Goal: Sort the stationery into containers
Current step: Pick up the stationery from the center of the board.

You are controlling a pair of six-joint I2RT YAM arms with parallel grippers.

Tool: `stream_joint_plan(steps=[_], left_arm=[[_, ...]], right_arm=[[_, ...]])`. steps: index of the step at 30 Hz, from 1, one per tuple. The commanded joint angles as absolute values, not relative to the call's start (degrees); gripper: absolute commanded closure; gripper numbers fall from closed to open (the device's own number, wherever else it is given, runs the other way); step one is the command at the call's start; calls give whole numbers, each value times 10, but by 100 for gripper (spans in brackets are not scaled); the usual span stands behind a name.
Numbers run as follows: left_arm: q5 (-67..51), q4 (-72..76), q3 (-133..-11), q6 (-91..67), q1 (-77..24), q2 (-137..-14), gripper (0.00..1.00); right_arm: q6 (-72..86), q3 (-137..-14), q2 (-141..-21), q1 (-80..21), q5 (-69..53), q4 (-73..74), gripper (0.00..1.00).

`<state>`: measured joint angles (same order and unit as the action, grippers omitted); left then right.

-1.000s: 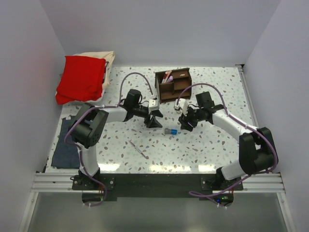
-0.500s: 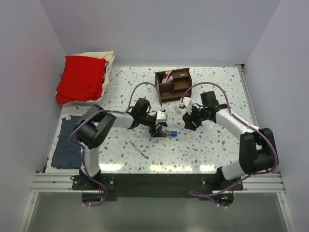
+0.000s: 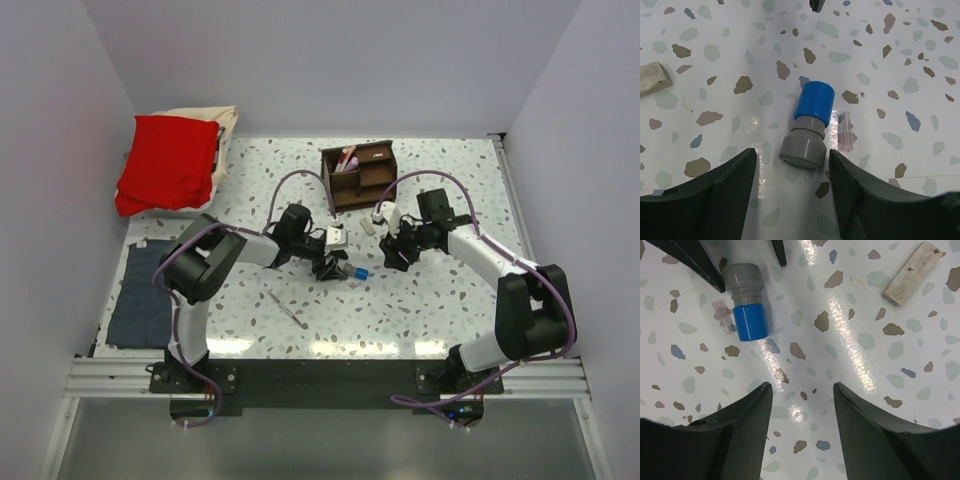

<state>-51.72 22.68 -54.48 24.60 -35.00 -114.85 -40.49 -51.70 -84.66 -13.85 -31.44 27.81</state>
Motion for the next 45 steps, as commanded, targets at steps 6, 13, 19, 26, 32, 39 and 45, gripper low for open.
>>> stream_joint_plan(steps=[6, 13, 19, 26, 32, 39, 45], left_arm=[[-563, 279, -547, 236, -351, -1169, 39], [-562, 324, -561, 201, -357, -1191, 46], [-565, 334, -566, 170, -359, -1199, 74], [-579, 233, -584, 187, -328, -1109, 95], [-628, 73, -679, 170, -258, -1029, 100], [-672, 149, -759, -76, -168, -999, 100], [-627, 94, -806, -40, -166, -1004, 100]], right_arm=[[-404, -527, -845, -136, -323, 279, 44], [-398, -529, -849, -136, -321, 280, 44], [-401, -528, -841, -135, -317, 289, 45], [-366, -591, -837, -135, -308, 312, 45], [-205, -721, -846, -105, -328, 302, 44], [124, -847, -933, -35, -507, 138, 44], [544, -804, -1044, -15, -563, -156, 42]])
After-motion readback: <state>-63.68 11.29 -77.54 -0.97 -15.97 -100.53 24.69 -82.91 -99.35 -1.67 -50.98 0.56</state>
